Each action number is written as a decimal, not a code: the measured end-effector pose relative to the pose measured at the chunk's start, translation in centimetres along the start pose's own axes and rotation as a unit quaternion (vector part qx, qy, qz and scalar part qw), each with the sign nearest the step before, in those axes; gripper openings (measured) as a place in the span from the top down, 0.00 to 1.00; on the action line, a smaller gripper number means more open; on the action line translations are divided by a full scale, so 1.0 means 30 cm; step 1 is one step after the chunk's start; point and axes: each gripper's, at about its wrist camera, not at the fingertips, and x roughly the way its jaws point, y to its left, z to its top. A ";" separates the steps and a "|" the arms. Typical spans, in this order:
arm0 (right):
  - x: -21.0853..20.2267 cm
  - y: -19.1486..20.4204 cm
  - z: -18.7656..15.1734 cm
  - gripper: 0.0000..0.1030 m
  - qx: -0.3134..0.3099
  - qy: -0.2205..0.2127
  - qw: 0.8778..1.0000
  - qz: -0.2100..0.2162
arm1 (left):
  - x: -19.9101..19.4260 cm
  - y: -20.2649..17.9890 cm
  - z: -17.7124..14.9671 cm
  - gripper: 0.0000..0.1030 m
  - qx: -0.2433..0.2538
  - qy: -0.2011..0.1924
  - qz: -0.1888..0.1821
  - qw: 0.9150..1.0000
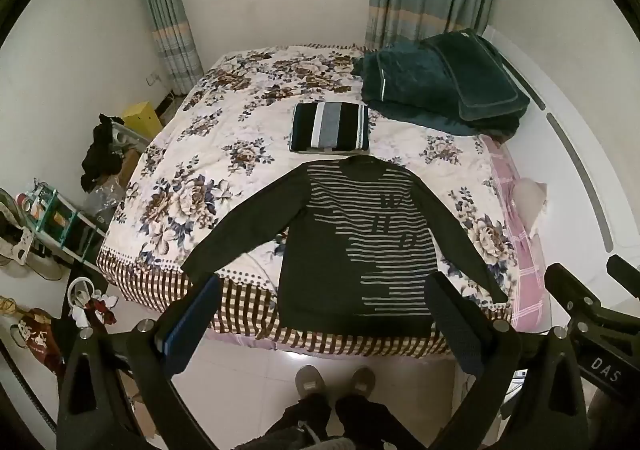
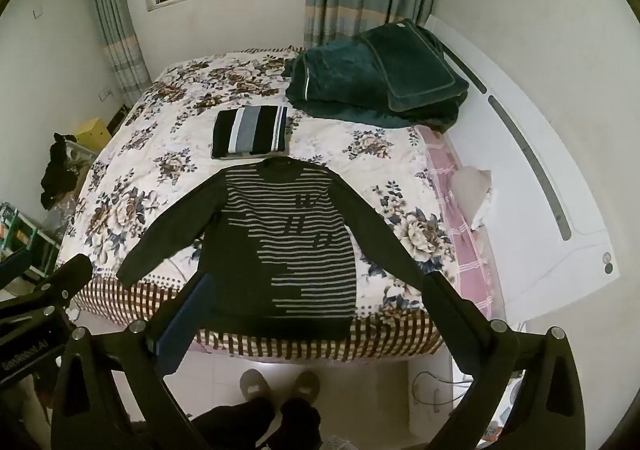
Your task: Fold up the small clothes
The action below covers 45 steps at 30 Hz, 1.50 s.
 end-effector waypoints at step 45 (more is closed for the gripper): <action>-0.030 0.035 0.017 0.00 0.000 -0.005 1.000 0.001 | 0.000 0.031 0.070 0.00 0.002 -0.007 -0.001 1.000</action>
